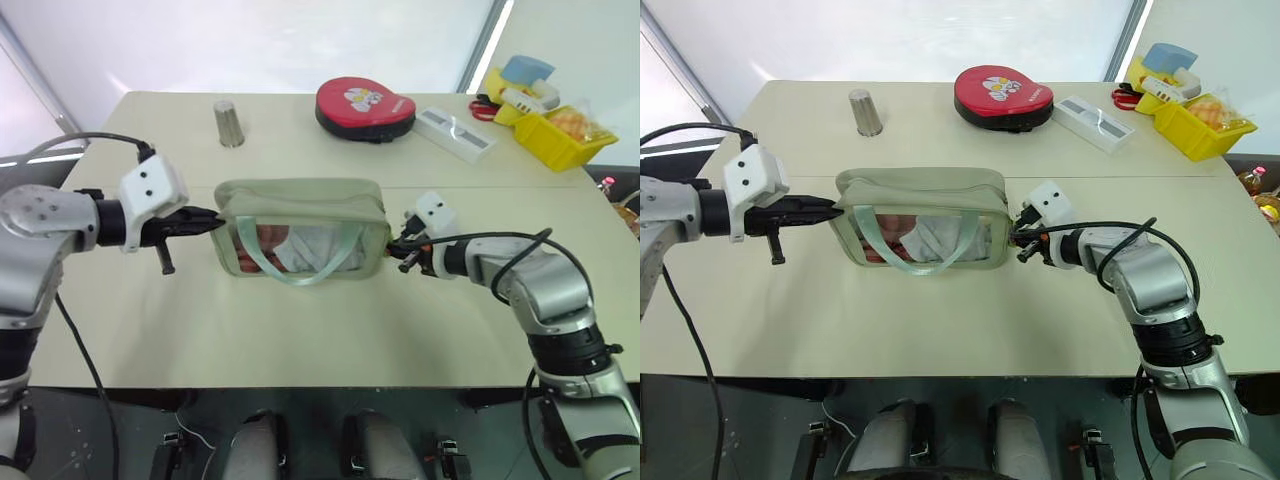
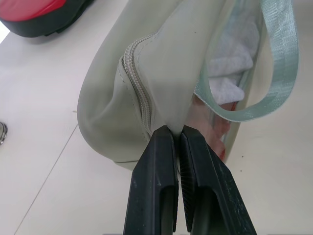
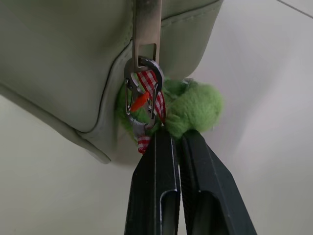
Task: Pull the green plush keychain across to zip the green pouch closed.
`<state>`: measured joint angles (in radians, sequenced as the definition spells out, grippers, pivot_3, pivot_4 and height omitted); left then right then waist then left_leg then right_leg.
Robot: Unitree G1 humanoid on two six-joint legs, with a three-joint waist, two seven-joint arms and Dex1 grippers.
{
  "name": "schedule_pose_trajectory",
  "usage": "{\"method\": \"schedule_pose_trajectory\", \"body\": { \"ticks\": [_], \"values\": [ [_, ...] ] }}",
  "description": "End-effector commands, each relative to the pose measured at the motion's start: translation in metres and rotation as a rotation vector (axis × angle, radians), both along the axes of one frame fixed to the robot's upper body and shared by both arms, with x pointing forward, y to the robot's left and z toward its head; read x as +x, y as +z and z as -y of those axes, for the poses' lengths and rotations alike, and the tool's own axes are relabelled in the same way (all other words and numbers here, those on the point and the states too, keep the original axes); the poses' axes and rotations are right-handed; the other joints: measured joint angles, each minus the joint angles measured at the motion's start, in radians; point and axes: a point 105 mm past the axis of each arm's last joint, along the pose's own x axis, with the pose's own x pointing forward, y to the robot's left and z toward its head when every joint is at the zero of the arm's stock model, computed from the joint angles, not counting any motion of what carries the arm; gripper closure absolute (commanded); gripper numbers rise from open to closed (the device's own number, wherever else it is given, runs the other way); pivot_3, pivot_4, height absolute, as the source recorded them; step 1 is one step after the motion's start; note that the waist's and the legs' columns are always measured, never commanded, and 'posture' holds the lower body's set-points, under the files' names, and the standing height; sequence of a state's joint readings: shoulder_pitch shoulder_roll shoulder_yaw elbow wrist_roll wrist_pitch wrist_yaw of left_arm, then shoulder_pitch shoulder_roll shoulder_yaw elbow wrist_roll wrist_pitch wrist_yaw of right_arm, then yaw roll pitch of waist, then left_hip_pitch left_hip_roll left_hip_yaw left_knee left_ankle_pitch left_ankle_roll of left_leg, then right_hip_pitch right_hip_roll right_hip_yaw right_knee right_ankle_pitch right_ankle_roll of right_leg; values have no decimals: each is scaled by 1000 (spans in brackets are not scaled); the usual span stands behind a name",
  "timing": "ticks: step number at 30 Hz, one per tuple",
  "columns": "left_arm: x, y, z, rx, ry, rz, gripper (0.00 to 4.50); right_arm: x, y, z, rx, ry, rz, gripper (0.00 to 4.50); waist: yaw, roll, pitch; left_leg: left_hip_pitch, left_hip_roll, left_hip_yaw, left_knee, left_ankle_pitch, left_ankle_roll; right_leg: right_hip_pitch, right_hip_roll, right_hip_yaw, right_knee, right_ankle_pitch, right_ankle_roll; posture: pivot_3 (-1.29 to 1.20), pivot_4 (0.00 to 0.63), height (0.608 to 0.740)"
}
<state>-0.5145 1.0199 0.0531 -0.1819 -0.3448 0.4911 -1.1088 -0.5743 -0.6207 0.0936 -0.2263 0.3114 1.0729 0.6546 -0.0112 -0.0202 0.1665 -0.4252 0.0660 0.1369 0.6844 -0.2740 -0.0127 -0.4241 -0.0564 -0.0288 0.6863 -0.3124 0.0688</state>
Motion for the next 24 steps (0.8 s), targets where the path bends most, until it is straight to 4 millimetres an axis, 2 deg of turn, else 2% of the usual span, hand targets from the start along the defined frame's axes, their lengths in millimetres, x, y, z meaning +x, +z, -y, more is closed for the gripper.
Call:
{"method": "schedule_pose_trajectory", "body": {
  "ticks": [1, 6, 8, 11, 17, 21, 24],
  "values": [
    [-1, -5, -3, 23, 12, -15, 4500, 0, 4, 6, -55, 19, 37, 4424, -1, 0, 0, 0, 0, 0, 0, 0, 0, 0, 0, 0, 0, 0, 0, 0, 150, 740],
    [1, -5, -1, 18, 10, -9, 4500, 7, 6, 18, -119, 24, 79, 4424, -2, 0, 0, 0, 0, 0, 0, 0, 0, 0, 1, 0, 0, 0, 0, 0, 150, 740],
    [1, -6, 0, 17, 8, -6, 4500, 6, -1, 19, -217, 76, 111, 4424, -2, 0, 0, 0, 0, 0, 0, 0, 0, 0, 1, 0, 0, 0, 0, 0, 150, 740],
    [2, -6, 1, 16, 6, -2, 4500, 5, -7, 17, -332, 157, 166, 4424, -2, 0, 0, 0, 0, 0, 0, 0, 0, 0, 0, 0, 0, 0, 0, 0, 150, 740],
    [3, -6, 0, 16, 9, 5, 4500, 8, -12, 8, -451, 251, 259, 4424, -2, 0, 0, 0, 0, 0, 0, 0, 0, 0, 0, 0, 0, 0, 0, 0, 150, 740],
    [3, -6, 1, 16, 7, 9, 4500, 9, -17, 3, -443, 273, 273, 4424, -2, 0, 0, 1, 0, 0, 0, 0, 0, 0, 0, 0, 0, 0, 0, 0, 150, 740],
    [3, -5, -1, 19, 11, 11, 4500, 15, -1, 4, -347, 221, 267, 4424, -2, 0, 0, 1, 0, 0, 0, 0, 0, 0, 1, 0, 0, 0, 0, 0, 150, 740]
  ]
}}
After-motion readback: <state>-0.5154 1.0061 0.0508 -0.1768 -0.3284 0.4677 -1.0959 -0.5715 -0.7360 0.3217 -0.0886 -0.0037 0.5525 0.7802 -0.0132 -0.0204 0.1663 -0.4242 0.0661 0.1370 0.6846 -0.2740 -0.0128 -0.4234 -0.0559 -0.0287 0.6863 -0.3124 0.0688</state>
